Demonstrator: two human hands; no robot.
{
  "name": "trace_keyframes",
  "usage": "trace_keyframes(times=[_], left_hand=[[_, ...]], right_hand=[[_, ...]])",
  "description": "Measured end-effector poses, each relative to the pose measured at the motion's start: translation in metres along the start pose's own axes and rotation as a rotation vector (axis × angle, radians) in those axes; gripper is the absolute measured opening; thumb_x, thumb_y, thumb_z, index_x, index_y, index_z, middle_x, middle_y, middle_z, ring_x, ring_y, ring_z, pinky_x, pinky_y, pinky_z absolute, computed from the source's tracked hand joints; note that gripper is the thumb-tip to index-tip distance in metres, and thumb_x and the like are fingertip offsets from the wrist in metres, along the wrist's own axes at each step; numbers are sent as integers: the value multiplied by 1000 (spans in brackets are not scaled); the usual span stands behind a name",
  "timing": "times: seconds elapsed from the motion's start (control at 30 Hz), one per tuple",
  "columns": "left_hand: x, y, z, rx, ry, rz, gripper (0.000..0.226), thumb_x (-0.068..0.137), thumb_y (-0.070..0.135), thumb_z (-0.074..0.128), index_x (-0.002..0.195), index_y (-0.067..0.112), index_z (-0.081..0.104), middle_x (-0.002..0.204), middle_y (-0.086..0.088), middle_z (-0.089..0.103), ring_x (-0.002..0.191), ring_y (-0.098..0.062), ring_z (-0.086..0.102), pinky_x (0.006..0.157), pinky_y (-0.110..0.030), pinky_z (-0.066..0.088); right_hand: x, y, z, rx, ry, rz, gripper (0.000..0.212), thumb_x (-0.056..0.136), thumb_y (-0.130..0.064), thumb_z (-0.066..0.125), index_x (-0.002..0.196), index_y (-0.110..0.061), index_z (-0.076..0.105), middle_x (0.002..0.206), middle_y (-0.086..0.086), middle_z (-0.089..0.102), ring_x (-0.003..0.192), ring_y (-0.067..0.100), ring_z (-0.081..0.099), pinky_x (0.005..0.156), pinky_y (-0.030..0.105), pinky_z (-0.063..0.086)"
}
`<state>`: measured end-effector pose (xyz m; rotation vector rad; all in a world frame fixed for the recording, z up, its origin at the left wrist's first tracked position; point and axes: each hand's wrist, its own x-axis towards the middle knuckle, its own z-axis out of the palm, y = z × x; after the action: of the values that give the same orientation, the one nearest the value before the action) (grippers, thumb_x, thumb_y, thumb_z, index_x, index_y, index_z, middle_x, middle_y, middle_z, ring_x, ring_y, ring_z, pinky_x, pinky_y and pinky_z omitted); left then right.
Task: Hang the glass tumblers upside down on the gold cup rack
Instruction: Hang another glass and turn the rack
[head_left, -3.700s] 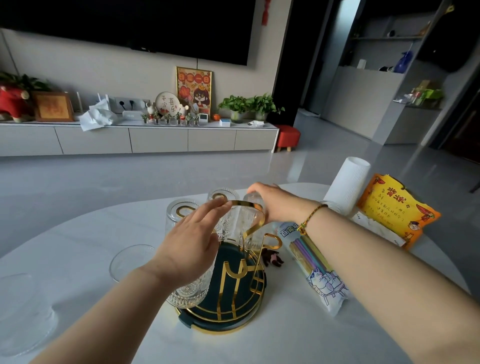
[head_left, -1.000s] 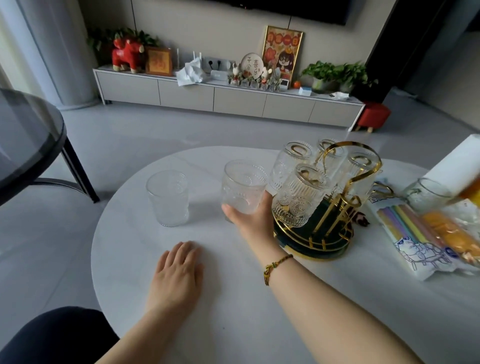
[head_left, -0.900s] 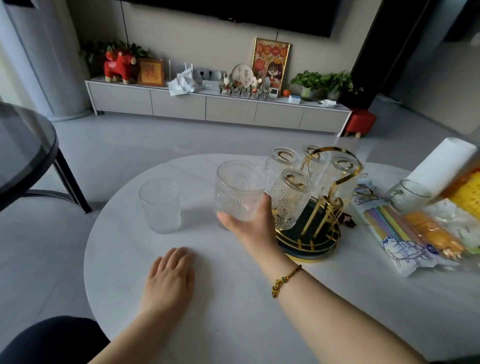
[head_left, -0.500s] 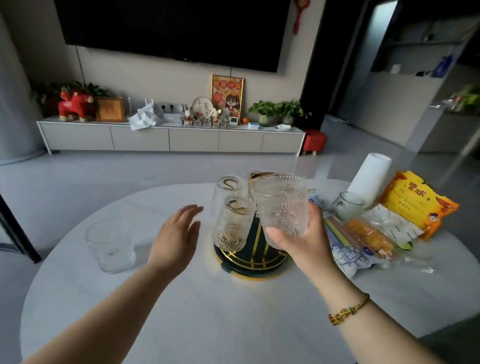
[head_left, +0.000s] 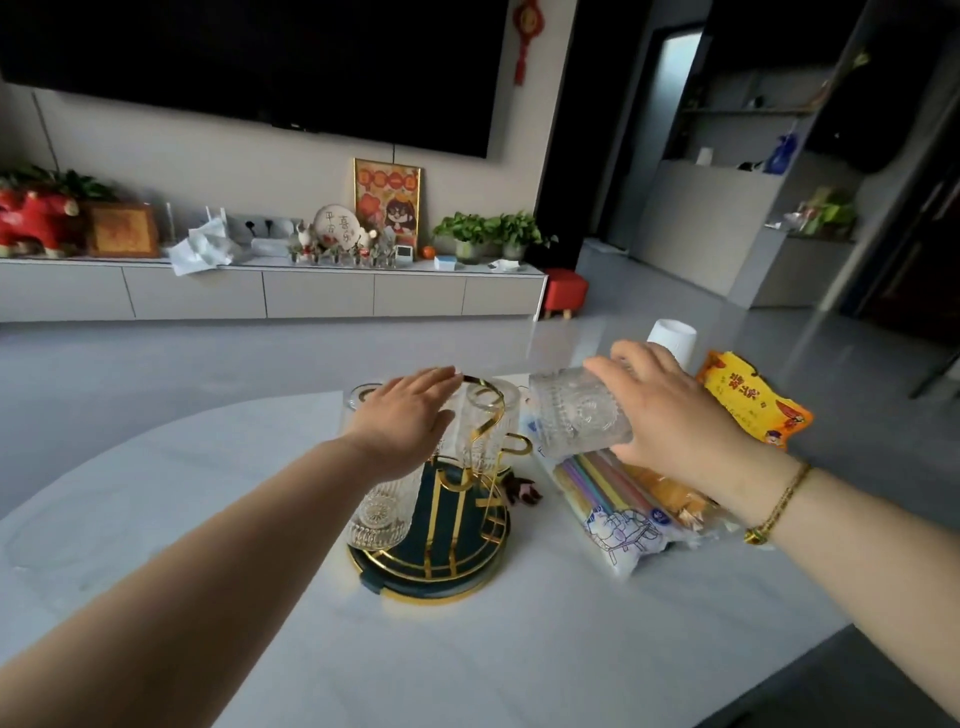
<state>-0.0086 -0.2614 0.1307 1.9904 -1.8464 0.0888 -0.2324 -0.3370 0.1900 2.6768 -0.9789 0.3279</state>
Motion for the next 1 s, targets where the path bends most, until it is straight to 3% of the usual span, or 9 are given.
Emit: trace_keyframes(times=[0.13, 0.23, 0.43, 0.7, 1.0], left_hand=[[-2, -2, 11, -17, 64, 2, 46, 94, 18, 30, 137, 21, 15, 152, 0, 18, 139, -15, 12, 113, -33, 7], [-4, -2, 16, -53, 93, 0, 47, 94, 16, 31, 138, 20, 15, 152, -1, 18, 139, -15, 11, 113, -33, 6], [-4, -6, 18, -103, 117, 30, 47, 93, 14, 31, 137, 21, 15, 152, -1, 18, 139, -14, 11, 113, -30, 5], [-5, -9, 20, -120, 132, 50, 49, 93, 13, 31, 138, 22, 13, 152, 0, 16, 139, -13, 9, 113, -29, 4], [-6, -7, 21, -118, 136, 43, 50, 92, 13, 33, 138, 22, 14, 152, 0, 17, 140, -14, 9, 112, -29, 6]], right_hand=[[21, -11, -1, -287, -107, -223, 66, 68, 6, 57, 124, -13, 29, 126, 12, 35, 116, 31, 33, 87, 39, 42], [37, -24, 8, -448, -173, -346, 61, 75, 10, 44, 129, -9, 23, 134, 17, 29, 122, 33, 27, 94, 38, 37], [49, -36, 30, -586, -282, -436, 52, 85, 3, 37, 132, -8, 19, 143, 20, 21, 131, 36, 16, 110, 42, 20], [51, -57, 49, -571, -429, -449, 51, 86, 0, 35, 135, -11, 21, 147, 21, 13, 135, 41, 6, 112, 47, 12], [36, -62, 74, -549, -382, -432, 51, 89, -4, 36, 134, -11, 15, 147, 21, 12, 127, 44, 18, 102, 48, 30]])
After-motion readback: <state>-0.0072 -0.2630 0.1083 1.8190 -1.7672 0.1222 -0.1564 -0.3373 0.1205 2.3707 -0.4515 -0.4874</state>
